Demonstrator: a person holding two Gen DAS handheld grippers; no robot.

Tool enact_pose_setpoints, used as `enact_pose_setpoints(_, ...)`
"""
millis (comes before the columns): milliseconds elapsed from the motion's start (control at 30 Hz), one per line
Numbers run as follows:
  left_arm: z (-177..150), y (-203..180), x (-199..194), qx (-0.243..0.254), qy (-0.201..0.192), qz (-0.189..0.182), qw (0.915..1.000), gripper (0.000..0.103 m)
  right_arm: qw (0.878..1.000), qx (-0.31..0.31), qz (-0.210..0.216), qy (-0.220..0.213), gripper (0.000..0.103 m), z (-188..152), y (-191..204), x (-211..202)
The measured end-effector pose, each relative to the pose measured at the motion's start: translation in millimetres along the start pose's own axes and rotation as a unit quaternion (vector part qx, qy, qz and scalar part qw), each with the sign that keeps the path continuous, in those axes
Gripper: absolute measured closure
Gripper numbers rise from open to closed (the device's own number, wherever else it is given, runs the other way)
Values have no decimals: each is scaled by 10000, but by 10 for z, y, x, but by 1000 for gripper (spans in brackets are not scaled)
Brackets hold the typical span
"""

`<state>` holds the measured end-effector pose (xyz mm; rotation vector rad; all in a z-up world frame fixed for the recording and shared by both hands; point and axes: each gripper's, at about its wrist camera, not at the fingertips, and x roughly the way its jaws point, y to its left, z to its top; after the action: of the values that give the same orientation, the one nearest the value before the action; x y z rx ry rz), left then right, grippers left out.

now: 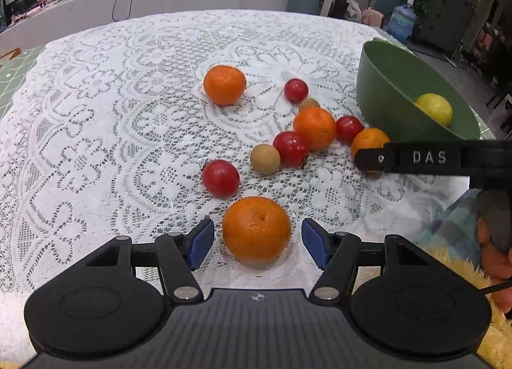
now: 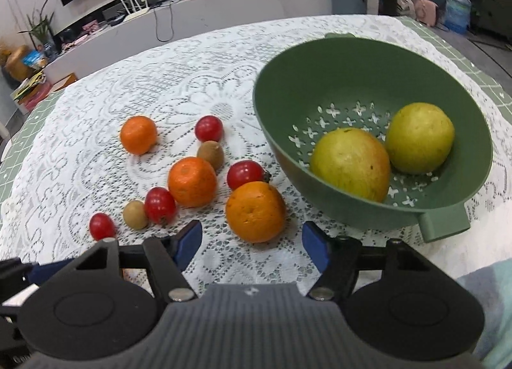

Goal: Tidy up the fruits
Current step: 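Move the right gripper back to the fruit pile toward an orange, then grasp an orange with the right gripper while the left grasps another orange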

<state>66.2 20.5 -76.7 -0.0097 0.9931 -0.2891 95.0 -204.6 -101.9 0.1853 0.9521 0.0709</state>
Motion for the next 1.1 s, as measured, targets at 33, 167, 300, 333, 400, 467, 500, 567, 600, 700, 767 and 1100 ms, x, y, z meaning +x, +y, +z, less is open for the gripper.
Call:
enact_pose_setpoints(33,2,2,12,-5,17,-6,10000,30,10000,30,-8,11,37,6,-3,16)
enact_pose_setpoints(167,-1,-16,28,52,26,-31,10000,30,9998,157,-21,104,42,36,-16,80)
enact_pose_setpoints(300,-5,-37,72,101,96,-14,9999,34,9994,290,-26,206,45,63,-27,146)
enact_pose_setpoints(333,-5,-39,83,103,115,-9,9999,35,9993,309,-27,216,47,70,-28,160)
enact_pose_setpoints(400,-5,-38,93,99,132,1,9999,37,9992,304,-48,251,54,77,-18,187)
enact_pose_setpoints(467,-4,-29,101,64,148,10,9999,41,9992,293,-55,283,62,76,-17,206)
enact_pose_setpoints(500,-3,-22,104,47,159,13,9999,45,9991,291,-73,295,62,75,-20,213)
enact_pose_setpoints(567,-3,-14,103,26,157,-10,9999,48,9991,291,-76,286,62,75,-20,215)
enact_pose_setpoints(600,-3,-10,101,30,155,-19,9999,48,9992,280,-78,281,62,72,-20,216)
enact_pose_setpoints(700,-6,-11,96,38,138,-22,9999,49,9993,260,-85,266,63,66,-16,210)
enact_pose_setpoints(767,-6,-13,94,31,123,-24,9999,50,9993,272,-78,255,63,60,-21,203)
enact_pose_setpoints(1100,-3,-2,26,-93,-64,-74,9999,50,9996,250,61,107,64,-8,-45,74)
